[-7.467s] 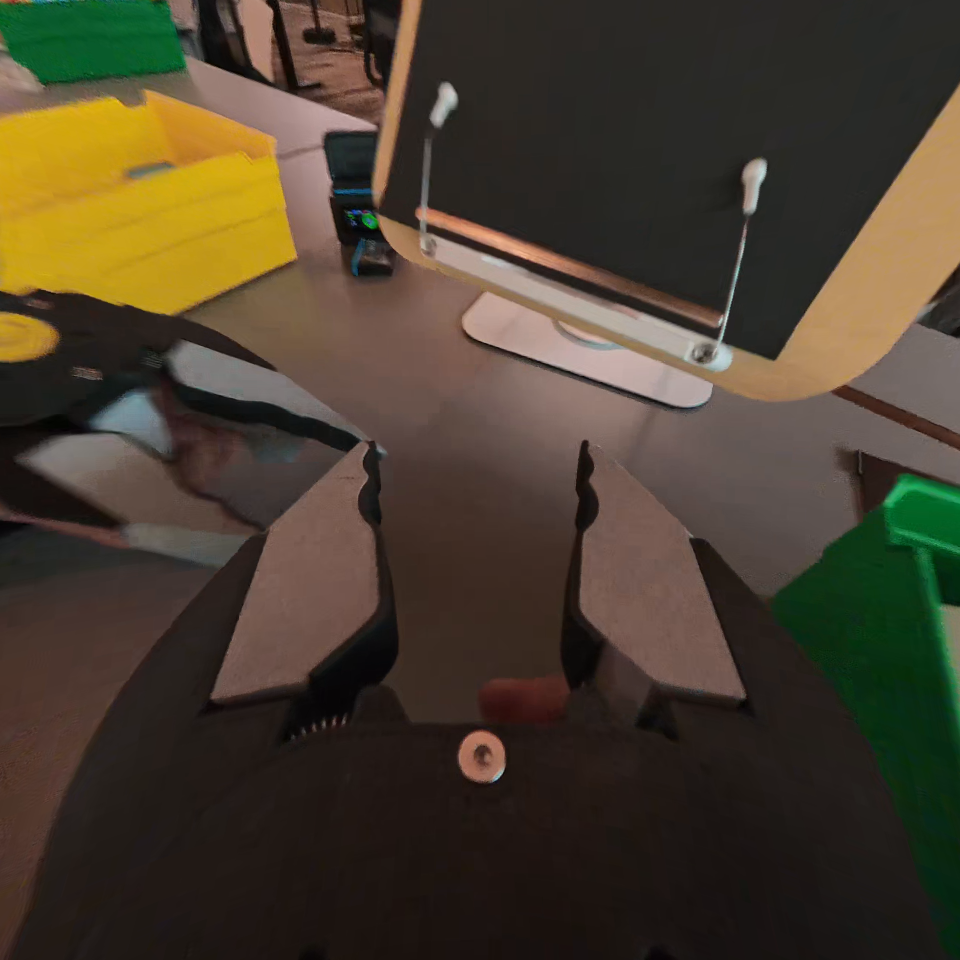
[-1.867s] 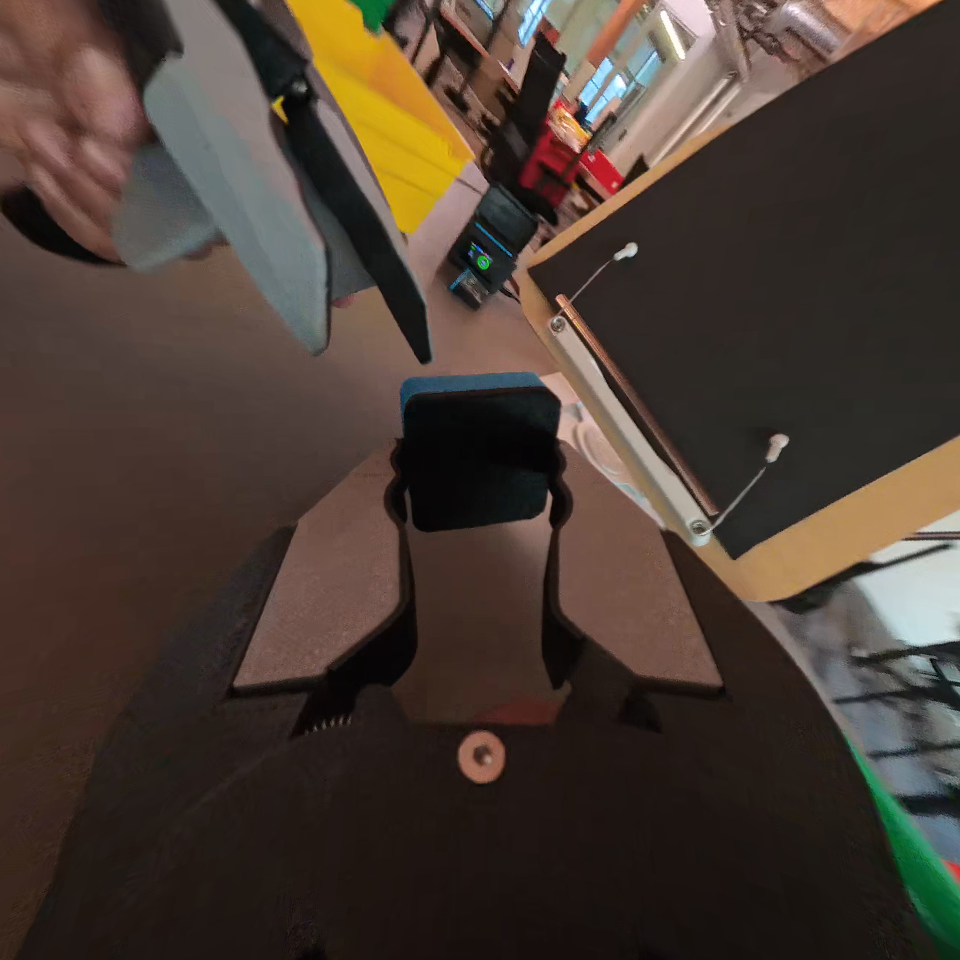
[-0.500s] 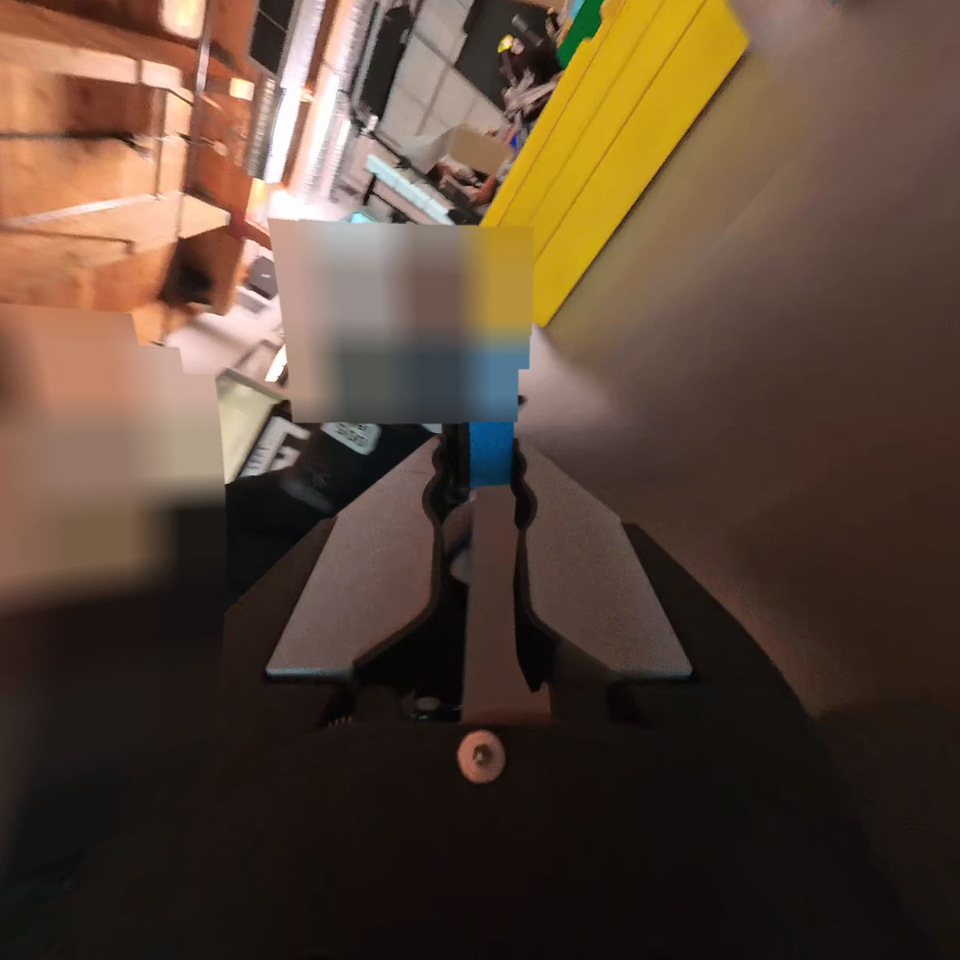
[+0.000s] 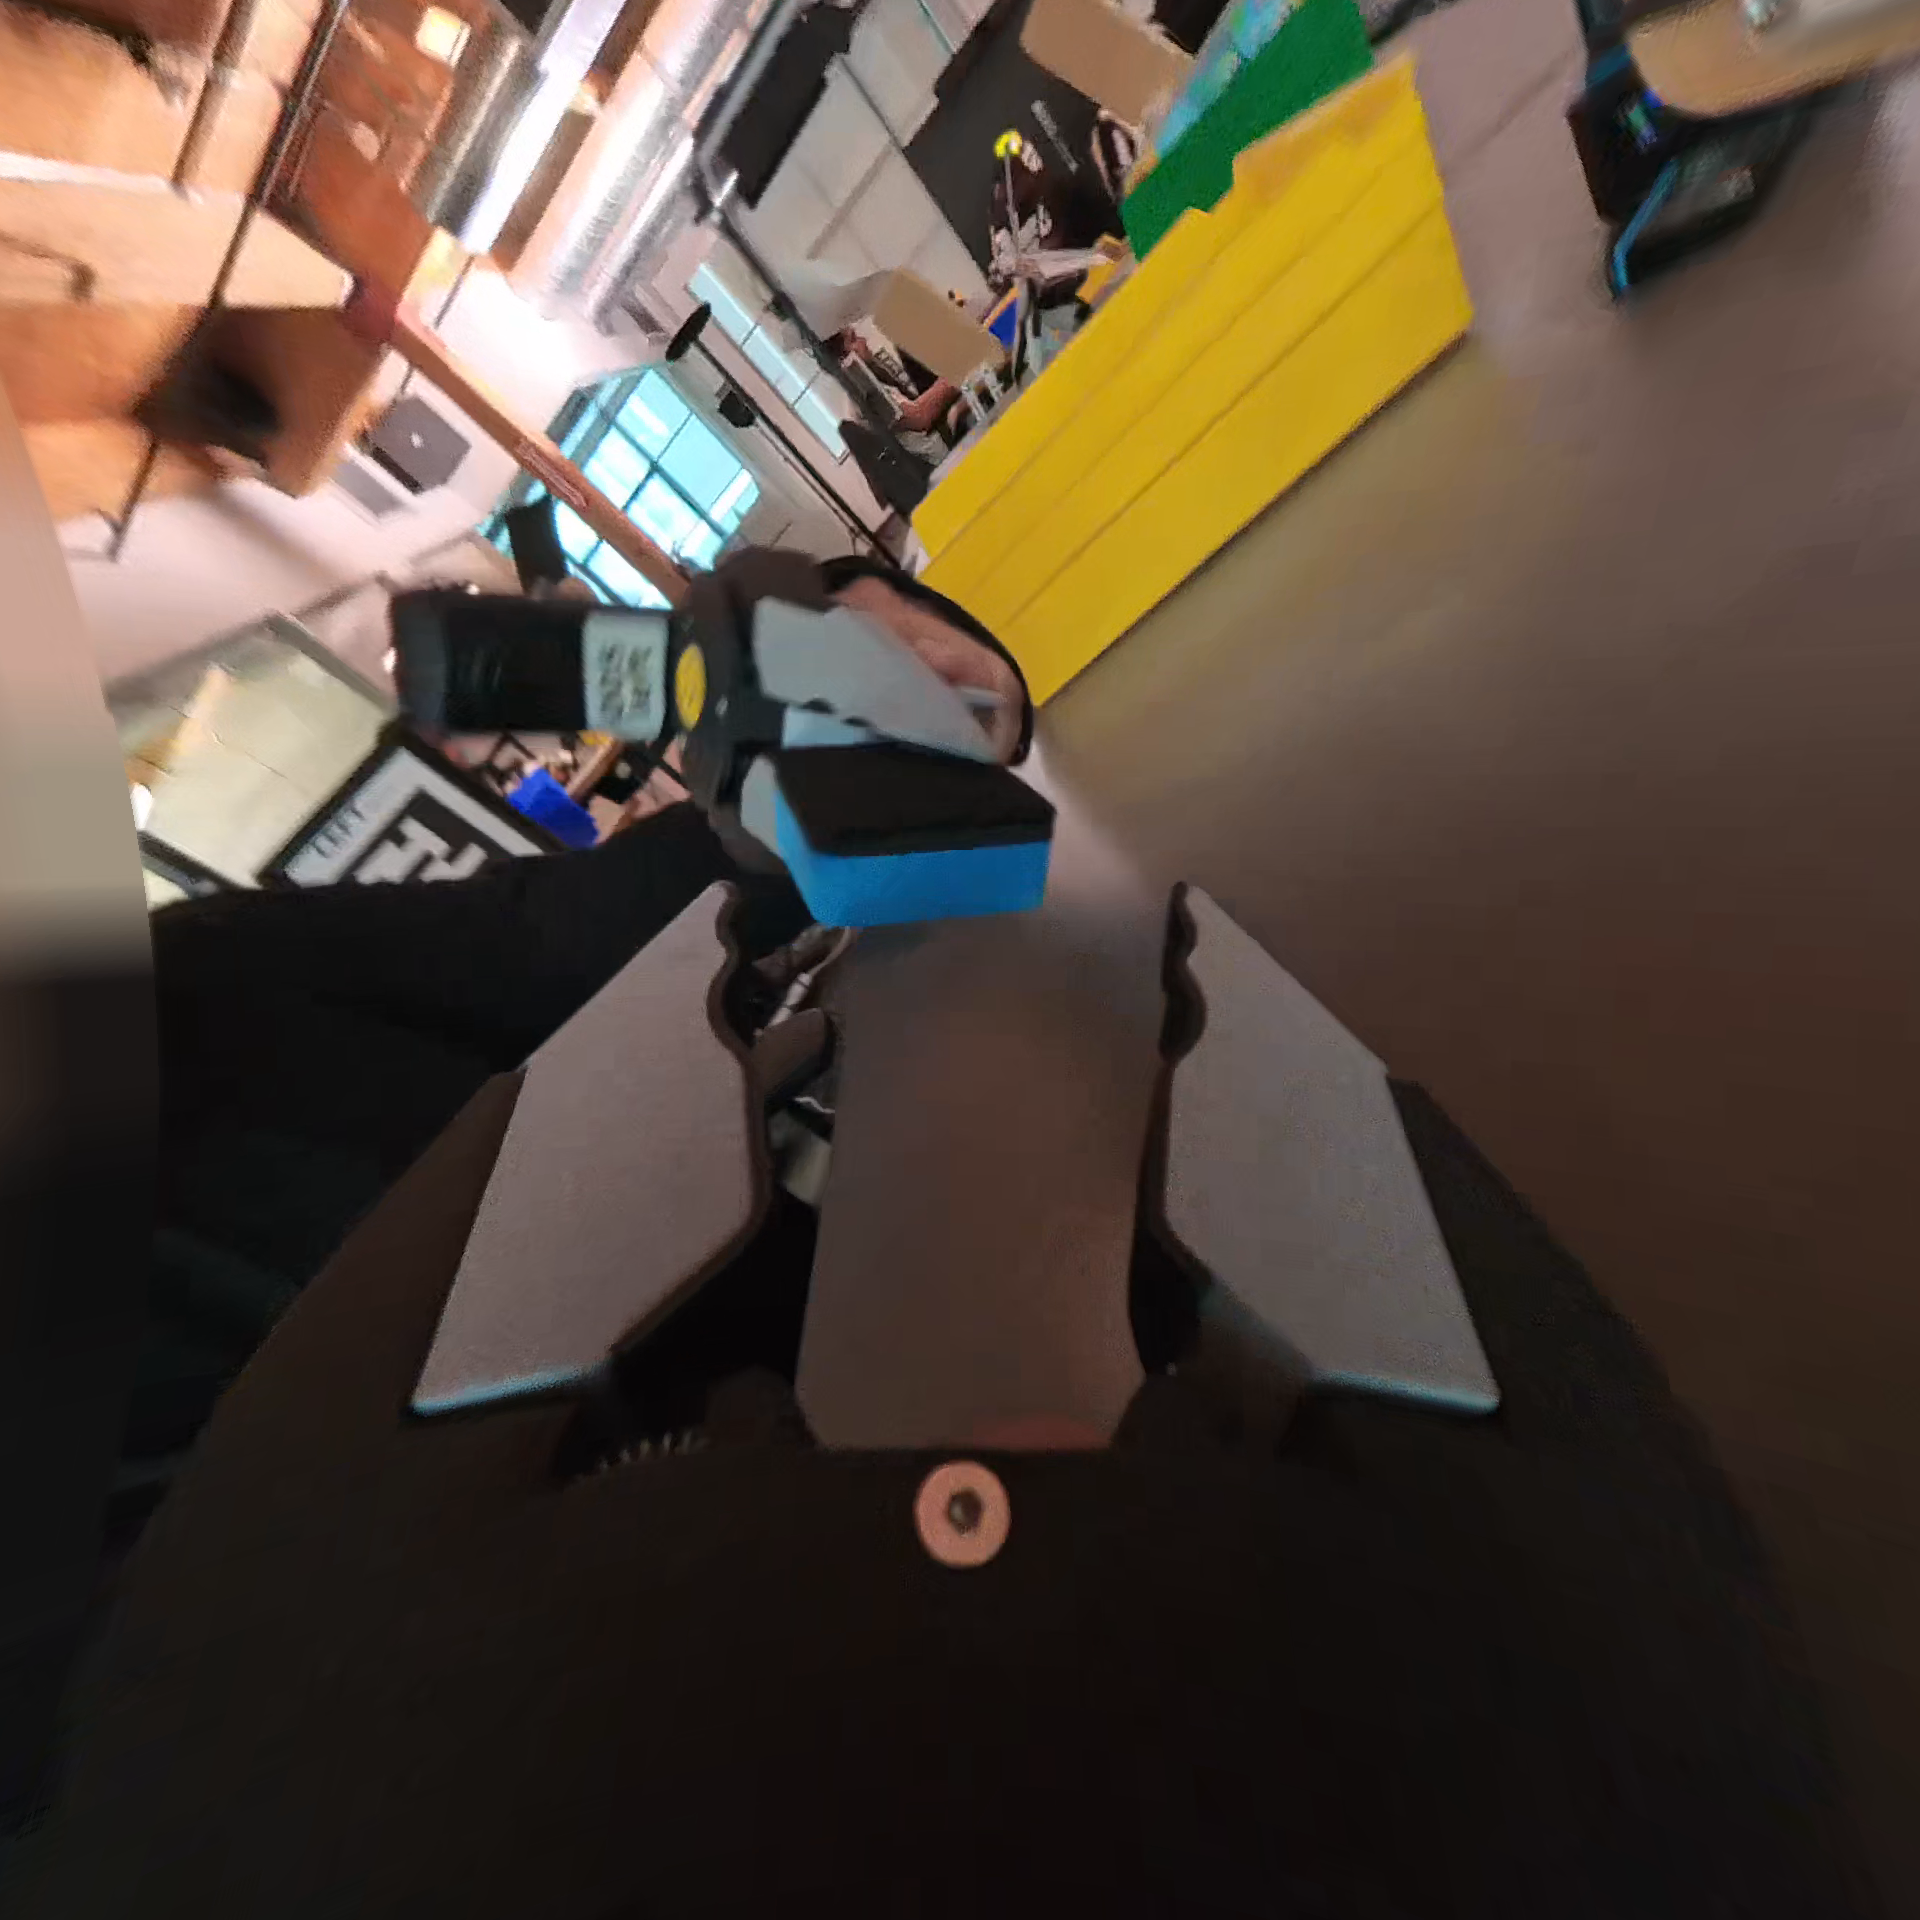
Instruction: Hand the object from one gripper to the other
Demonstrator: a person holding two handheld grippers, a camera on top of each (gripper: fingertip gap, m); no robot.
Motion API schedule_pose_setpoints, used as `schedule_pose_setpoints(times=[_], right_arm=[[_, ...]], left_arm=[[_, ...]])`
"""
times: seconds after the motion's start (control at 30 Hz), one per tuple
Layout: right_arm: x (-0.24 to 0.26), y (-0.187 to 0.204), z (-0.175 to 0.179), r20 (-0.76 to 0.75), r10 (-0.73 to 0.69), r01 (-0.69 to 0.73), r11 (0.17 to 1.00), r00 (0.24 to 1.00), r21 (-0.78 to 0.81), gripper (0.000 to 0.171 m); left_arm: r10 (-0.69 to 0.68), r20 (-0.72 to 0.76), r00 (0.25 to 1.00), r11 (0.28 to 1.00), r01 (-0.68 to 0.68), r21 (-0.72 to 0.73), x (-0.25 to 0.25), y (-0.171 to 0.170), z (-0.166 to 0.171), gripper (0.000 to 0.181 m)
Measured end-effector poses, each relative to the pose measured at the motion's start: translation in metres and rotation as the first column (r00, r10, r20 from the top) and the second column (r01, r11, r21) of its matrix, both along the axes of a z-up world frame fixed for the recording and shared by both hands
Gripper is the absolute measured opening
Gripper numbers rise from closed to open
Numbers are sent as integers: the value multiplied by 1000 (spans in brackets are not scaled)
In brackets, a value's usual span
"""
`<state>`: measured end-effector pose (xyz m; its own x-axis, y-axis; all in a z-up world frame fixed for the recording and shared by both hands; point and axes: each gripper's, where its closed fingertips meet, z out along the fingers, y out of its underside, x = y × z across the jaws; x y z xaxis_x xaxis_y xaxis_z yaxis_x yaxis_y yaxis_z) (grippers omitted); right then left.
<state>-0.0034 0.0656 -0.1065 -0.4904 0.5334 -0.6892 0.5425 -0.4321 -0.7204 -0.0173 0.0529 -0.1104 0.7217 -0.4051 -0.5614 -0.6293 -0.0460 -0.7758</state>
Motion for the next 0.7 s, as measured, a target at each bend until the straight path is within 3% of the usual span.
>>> schedule_pose_setpoints(times=[0.13,0.27,0.4,0.47,0.53,0.63,0.7], right_arm=[[1,-3,12,-146,-23,45,988,989,145,83],[7,-16,14,-290,27,94,915,957,393,71],[3,-21,13,-370,24,183,837,929,515,46],[3,-24,10,-364,41,170,833,930,526,19],[-1,-19,5,-309,4,161,847,951,507,18],[-8,3,0,-146,-112,154,935,983,318,18],[-9,15,3,-61,-143,150,979,988,134,18]], left_arm=[[-77,440,895,975,160,-156,13,-6,5,21],[-90,616,783,940,271,-207,19,-11,10,21],[-77,607,791,924,286,-255,24,-12,-1,22],[-45,607,794,922,267,-281,24,-8,-6,23],[-16,582,813,935,219,-279,18,-3,-9,32],[22,498,867,966,109,-232,1,-1,-7,61],[49,280,959,987,-4,-162,-12,-1,-10,64]])
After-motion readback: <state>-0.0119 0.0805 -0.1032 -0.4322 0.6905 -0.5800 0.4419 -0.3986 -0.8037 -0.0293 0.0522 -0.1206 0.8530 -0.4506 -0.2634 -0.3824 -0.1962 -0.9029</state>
